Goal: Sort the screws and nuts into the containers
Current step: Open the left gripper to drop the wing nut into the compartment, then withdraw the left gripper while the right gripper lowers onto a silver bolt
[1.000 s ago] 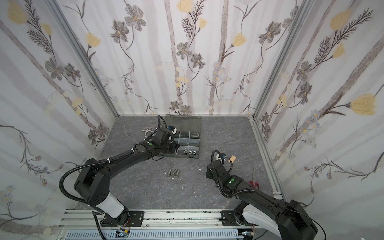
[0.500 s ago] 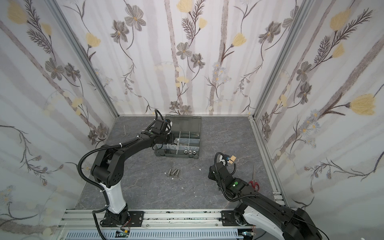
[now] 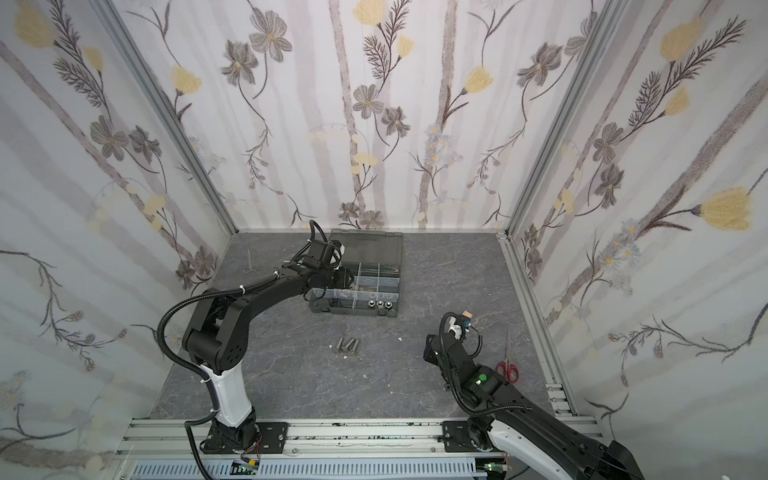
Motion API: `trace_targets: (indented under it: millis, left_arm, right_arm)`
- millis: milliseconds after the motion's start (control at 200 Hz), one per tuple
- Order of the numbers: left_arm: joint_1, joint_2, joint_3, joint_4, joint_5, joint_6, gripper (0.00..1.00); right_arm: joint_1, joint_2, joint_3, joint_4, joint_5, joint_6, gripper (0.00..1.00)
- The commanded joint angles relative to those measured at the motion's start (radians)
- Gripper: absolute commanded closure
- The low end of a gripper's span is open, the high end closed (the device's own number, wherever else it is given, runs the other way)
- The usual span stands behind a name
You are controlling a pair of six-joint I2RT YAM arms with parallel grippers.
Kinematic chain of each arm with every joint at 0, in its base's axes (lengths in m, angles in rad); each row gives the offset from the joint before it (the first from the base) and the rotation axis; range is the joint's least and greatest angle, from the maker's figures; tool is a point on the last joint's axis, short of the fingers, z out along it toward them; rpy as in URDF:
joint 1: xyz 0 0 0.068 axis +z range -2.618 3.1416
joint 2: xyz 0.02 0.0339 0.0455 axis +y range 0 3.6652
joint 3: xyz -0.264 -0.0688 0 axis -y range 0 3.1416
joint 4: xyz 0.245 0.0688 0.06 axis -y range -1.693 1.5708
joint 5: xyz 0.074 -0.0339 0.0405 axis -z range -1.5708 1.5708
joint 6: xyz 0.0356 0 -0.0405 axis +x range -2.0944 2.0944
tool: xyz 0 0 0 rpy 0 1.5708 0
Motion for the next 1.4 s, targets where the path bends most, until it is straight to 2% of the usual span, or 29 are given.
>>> trace_targets:
  millis: [0, 155, 385, 700, 954, 999, 1394]
  left_arm:
    - [0.001, -0.075, -0.06, 0.011, -0.003, -0.034, 0.5]
    - [0.001, -0.228, -0.186, 0.011, -0.035, -0.062, 0.49]
    - [0.001, -0.44, -0.363, 0.011, -0.084, -0.115, 0.47]
    - [0.001, -0.626, -0.512, 0.011, -0.13, -0.165, 0.47]
    - [0.001, -0.686, -0.556, 0.012, -0.146, -0.182, 0.47]
    - [0.001, -0.694, -0.559, 0.012, -0.154, -0.182, 0.47]
    - [0.006, -0.721, -0.576, 0.015, -0.184, -0.15, 0.46]
  right_arm:
    - [-0.005, 0.027, 0.012, 0.035, 0.023, -0.028, 0.55]
    - [-0.009, 0.127, 0.052, 0.127, -0.012, -0.096, 0.55]
    - [-0.01, 0.346, 0.161, 0.198, -0.13, -0.17, 0.55]
    - [0.013, 0.53, 0.261, 0.223, -0.248, -0.205, 0.56]
    - [0.09, 0.674, 0.396, 0.184, -0.259, -0.203, 0.56]
    - [0.136, 0.703, 0.426, 0.169, -0.259, -0.203, 0.56]
    - [0.255, 0.97, 0.711, -0.013, -0.242, -0.196, 0.55]
